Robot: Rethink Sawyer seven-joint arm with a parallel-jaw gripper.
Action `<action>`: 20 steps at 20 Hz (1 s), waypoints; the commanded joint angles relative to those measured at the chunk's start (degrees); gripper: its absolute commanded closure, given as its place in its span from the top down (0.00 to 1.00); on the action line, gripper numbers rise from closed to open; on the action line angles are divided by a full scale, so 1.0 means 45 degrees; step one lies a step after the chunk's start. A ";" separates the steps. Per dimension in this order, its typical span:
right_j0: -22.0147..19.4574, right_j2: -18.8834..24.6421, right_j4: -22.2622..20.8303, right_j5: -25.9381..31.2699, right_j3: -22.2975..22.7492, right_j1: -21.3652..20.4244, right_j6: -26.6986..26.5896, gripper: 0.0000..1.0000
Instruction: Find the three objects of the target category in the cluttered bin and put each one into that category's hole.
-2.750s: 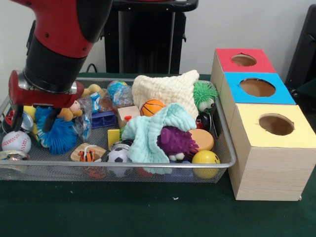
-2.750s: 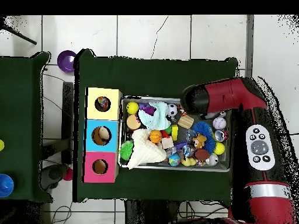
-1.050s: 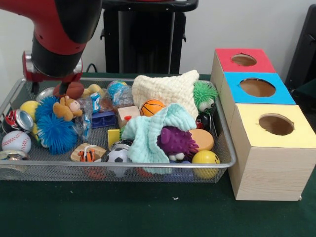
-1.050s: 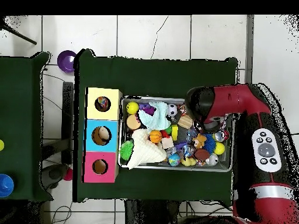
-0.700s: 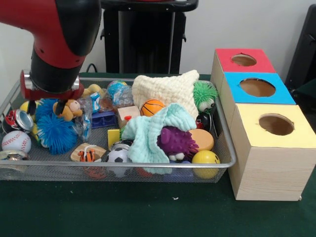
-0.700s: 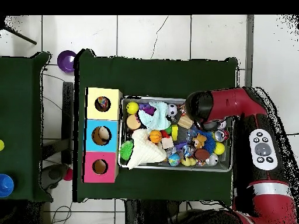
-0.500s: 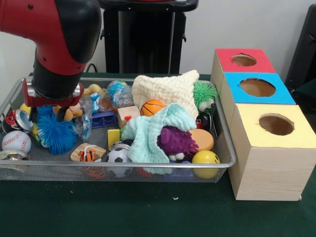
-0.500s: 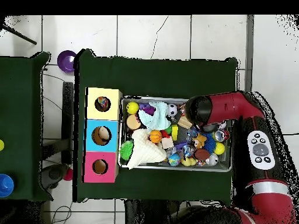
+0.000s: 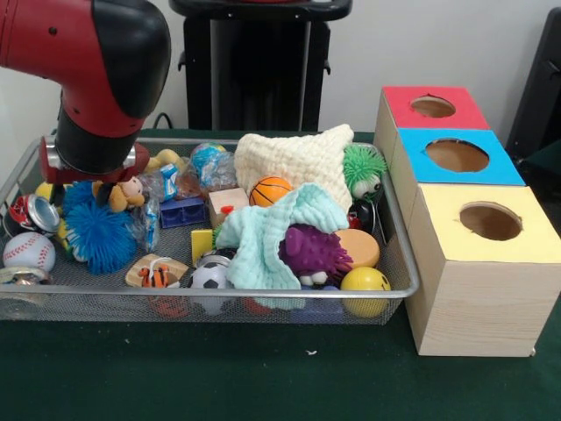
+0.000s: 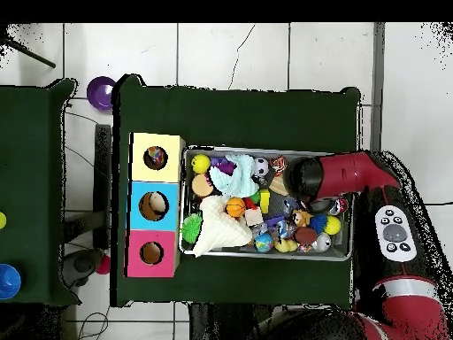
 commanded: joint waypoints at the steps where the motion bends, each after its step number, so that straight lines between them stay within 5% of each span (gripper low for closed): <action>1: 0.0151 -0.0325 0.0358 0.0526 0.1523 -0.0760 -0.0733 1.00; 5: 0.0277 -0.0380 0.0653 0.0866 0.1834 -0.1437 -0.0871 1.00; 14: 0.0502 -0.0911 0.2030 0.2123 0.3646 -0.4925 -0.1161 1.00; 20: 0.0511 -0.1132 0.2199 0.1588 0.4489 -0.5040 -0.0676 1.00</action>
